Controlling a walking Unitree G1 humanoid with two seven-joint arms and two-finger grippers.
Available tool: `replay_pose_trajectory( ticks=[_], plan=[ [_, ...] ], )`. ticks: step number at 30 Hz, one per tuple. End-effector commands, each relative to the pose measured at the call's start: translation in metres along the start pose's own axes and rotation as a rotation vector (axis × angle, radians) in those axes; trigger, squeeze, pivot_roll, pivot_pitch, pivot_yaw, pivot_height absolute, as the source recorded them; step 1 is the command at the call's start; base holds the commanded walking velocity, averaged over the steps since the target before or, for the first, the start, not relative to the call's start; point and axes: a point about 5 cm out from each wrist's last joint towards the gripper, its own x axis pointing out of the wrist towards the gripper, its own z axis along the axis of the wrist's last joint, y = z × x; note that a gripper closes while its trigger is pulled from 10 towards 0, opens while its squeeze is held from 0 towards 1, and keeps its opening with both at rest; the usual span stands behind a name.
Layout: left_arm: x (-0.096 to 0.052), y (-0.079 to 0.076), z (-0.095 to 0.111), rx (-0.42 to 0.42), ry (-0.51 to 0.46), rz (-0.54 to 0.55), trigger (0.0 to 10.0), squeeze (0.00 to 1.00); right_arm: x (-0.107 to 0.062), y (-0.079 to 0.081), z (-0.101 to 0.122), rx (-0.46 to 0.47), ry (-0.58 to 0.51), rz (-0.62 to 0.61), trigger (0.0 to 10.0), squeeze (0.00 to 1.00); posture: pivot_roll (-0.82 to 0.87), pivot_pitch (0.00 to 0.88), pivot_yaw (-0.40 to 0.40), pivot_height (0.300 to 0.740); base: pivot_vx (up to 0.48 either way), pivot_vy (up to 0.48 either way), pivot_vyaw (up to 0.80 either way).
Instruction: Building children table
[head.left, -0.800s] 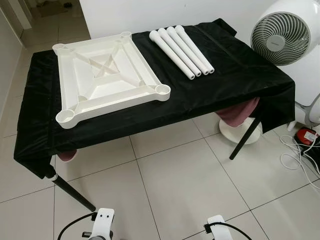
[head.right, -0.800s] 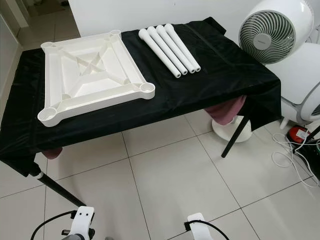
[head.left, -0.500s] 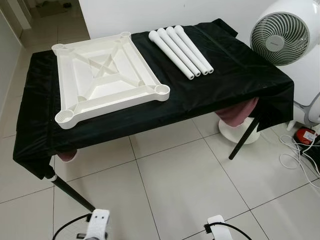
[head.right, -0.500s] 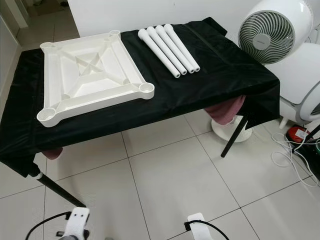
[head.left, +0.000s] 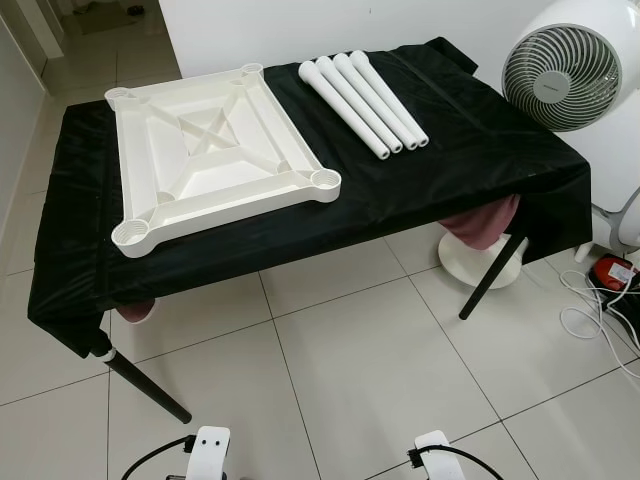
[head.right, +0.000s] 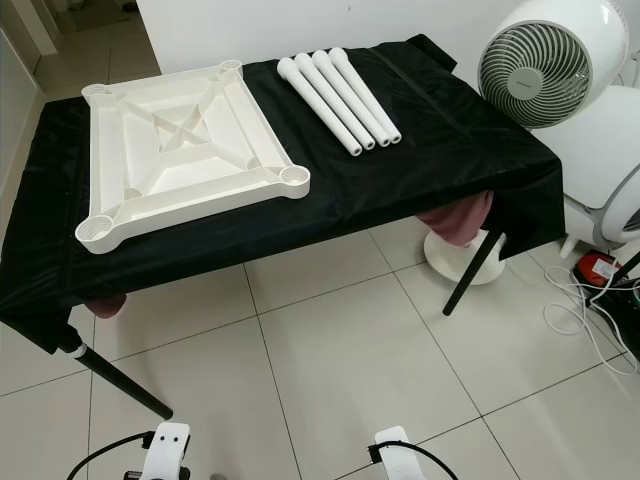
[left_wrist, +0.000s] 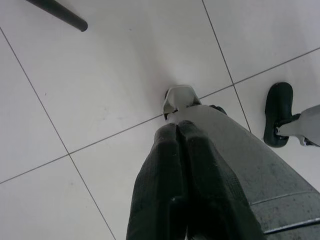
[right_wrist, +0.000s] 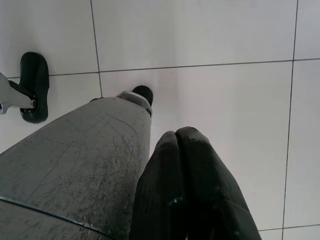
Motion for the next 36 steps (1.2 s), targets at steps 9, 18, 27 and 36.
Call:
replay_pose_trajectory(
  ticks=[9, 18, 27, 36],
  plan=[
    [-0.001, 0.010, -0.003, 0.011, 0.036, 0.027, 10.0, 0.00, 0.002, 0.002, 0.007, 0.048, 0.003, -0.012, 10.0, 0.00, -0.07, 0.000, 0.093, 0.740, 0.000, 0.000, 0.00],
    [0.001, 0.007, 0.015, -0.078, -0.036, -0.038, 10.0, 1.00, 0.002, 0.000, 0.015, 0.079, -0.045, -0.006, 10.0, 0.96, -0.07, 0.000, 0.080, 0.740, 0.000, 0.000, 0.00],
    [0.001, 0.005, 0.022, -0.017, -0.079, -0.071, 10.0, 1.00, 0.002, -0.002, 0.026, 0.079, -0.121, 0.013, 10.0, 1.00, -0.06, 0.013, 0.074, 0.740, 0.000, 0.000, 0.00],
    [-0.001, 0.010, 0.034, 0.066, -0.160, -0.120, 10.0, 1.00, 0.002, -0.010, 0.045, 0.024, -0.215, 0.016, 10.0, 1.00, -0.07, 0.024, 0.081, 0.740, 0.000, 0.000, 0.00]
  ],
)
